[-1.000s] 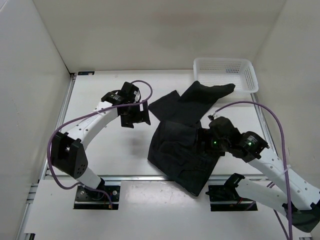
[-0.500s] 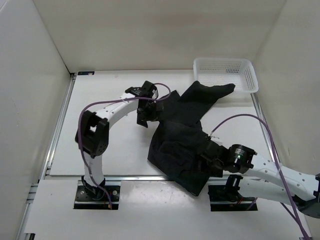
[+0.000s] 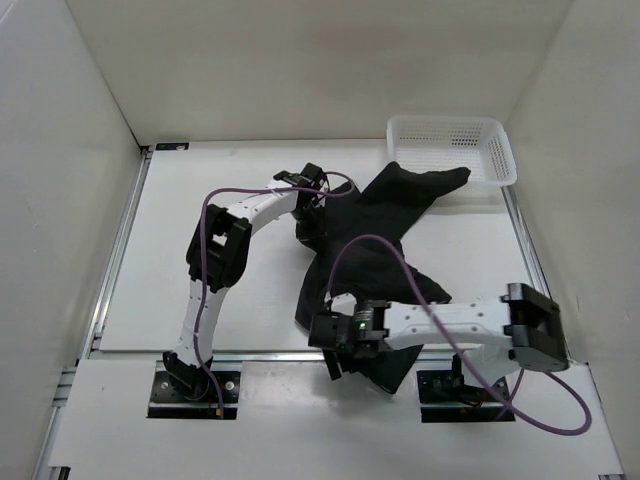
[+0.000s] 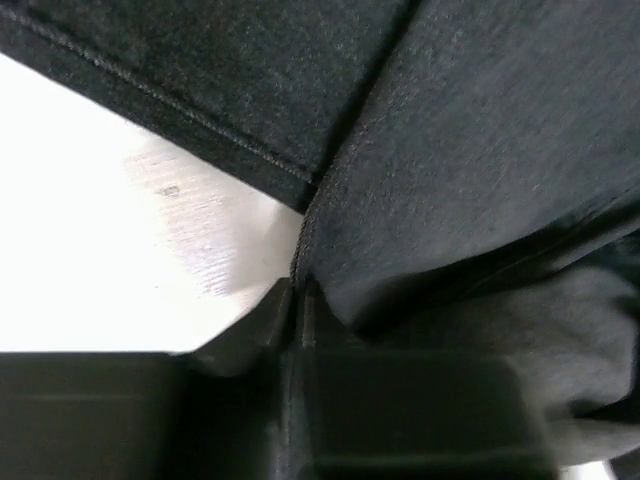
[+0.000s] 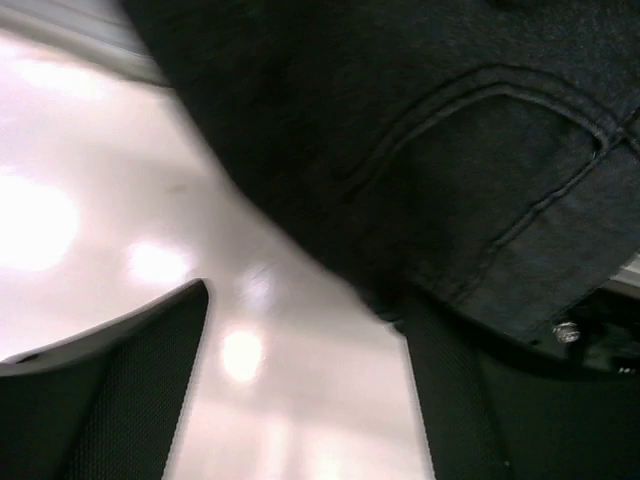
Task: Fold and stack the trousers
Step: Flatten the trousers out
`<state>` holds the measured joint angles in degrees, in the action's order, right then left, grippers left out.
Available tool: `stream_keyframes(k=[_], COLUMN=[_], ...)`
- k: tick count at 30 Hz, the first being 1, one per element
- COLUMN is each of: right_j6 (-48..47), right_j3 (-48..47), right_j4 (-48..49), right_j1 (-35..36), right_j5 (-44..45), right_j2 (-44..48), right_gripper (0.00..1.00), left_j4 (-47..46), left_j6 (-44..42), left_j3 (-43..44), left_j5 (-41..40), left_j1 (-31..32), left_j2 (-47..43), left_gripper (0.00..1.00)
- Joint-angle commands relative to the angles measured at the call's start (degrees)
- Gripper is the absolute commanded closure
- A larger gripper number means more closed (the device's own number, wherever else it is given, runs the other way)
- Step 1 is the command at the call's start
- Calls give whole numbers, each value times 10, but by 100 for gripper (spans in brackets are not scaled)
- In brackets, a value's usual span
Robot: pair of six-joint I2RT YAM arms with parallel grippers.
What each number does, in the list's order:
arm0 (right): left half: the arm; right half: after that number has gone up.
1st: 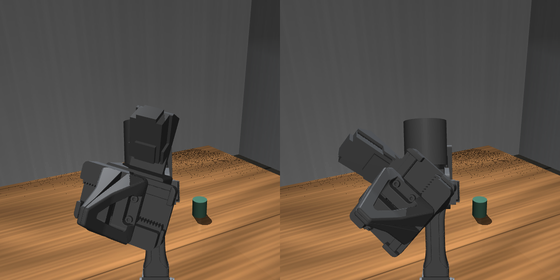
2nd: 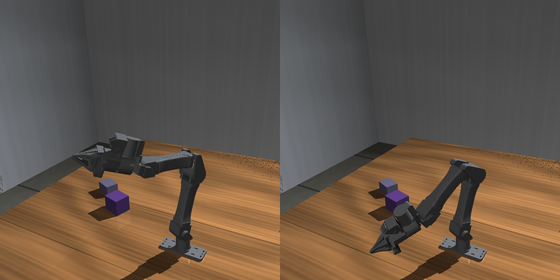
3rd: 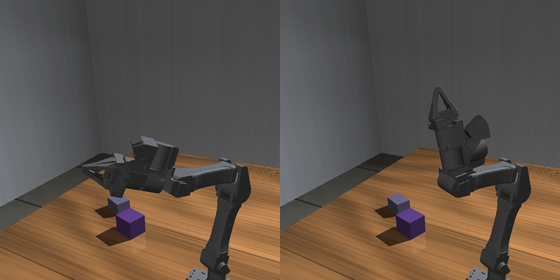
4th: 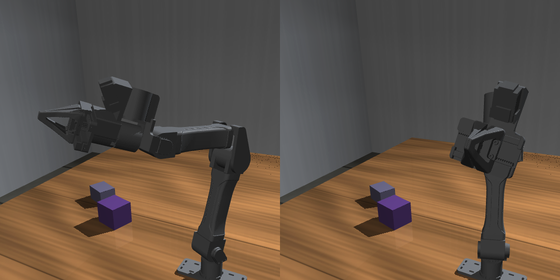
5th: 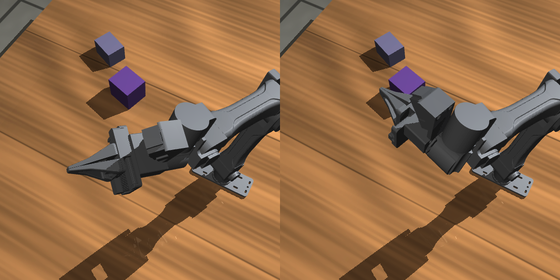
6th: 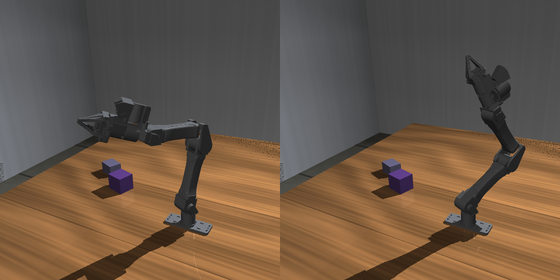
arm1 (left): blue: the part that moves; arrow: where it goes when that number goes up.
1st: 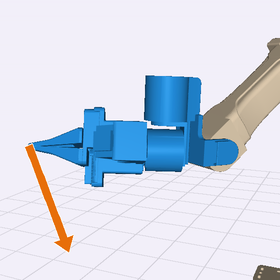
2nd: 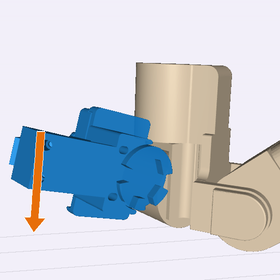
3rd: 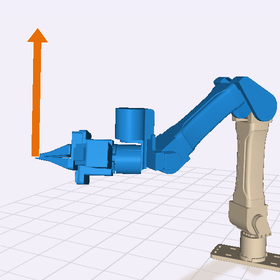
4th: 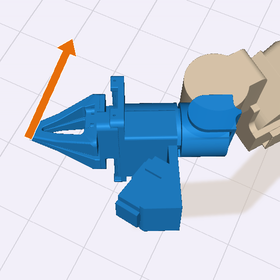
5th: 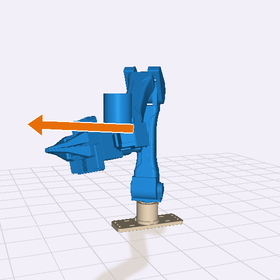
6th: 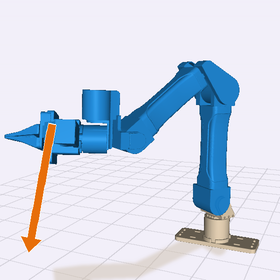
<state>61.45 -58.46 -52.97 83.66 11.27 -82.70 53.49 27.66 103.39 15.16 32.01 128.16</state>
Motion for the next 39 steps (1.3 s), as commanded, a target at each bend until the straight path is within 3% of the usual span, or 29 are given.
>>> stream_keyframes(k=[1, 3, 4, 8, 12, 16, 17, 20, 21, 24, 27, 30, 31, 32, 33, 34, 35, 36, 37, 39], right_j6=[11, 17, 25, 44, 4, -137, -206, -290, -328, -369, -375, -357, -338, -320, -304, -276, -257, -245, -226, -208], right_j3=[-9, -9, -1, 13, 21, -41, -102, -221, -299, -411, -432, -371, -345, -317, -255, -224, -200, -176, -138, -117], right_j4=[-18, -18, -18, -48, -58, -58, -58, -69, -74, -74, -74, -79, -85, -95, -113, -120, -129, -129, -129, -129], right_j1=[11, 16, 16, -17, -94, -269, -324, -390, -427, -467, -467, -461, -461, -461, -461, -467, -478, -483, -483, -489], right_j5=[38, 44, 44, 75, 125, 179, 200, 223, 223, 223, 247, 260, 272, 285, 306, 307, 297, 280, 251, 244], right_j2=[-40, -52, -52, -35, 16, 58, 58, 58, 64, 83, 117, 171, 185, 199, 226, 239, 260, 270, 279, 301], right_gripper=[28, 46, 66, 100, 100, 100, 100, 100, 100, 100, 100, 100, 100, 100, 100, 100, 97, 86, 54, 20], left_j4=[15, 20, 21, 26, 40, 76, 93, 128, 142, 142, 124, 94, 84, 72, 45, 36, 27, 27, 27, 32], left_j6=[-13, -18, -18, -18, -18, -13, -8, -8, -2, 5, 10, 27, 42, 48, 53, 53, 58, 58, 58, 46], left_j3=[30, 35, 35, 35, 71, 172, 194, 282, 297, 300, 221, 54, -57, -116, -172, -223, -301, -324, -336, -330], left_j5=[9, 9, 9, -4, -4, 12, 19, 19, 19, 19, 10, -2, -7, -7, -7, -7, -13, -13, -22, -35], left_j1=[-5, -10, -17, -47, -102, -173, -193, -222, -242, -274, -306, -306, -306, -306, -306, -306, -306, -306, -306, -306], left_j2=[-16, -16, -24, -68, -117, -149, -154, -190, -203, -284, -385, -499, -530, -560, -614, -637, -654, -665, -671, -666], left_gripper=[90, 90, 90, 90, 90, 90, 90, 90, 90, 90, 90, 90, 90, 88, 76, 57, 12, 1, 1, 1])
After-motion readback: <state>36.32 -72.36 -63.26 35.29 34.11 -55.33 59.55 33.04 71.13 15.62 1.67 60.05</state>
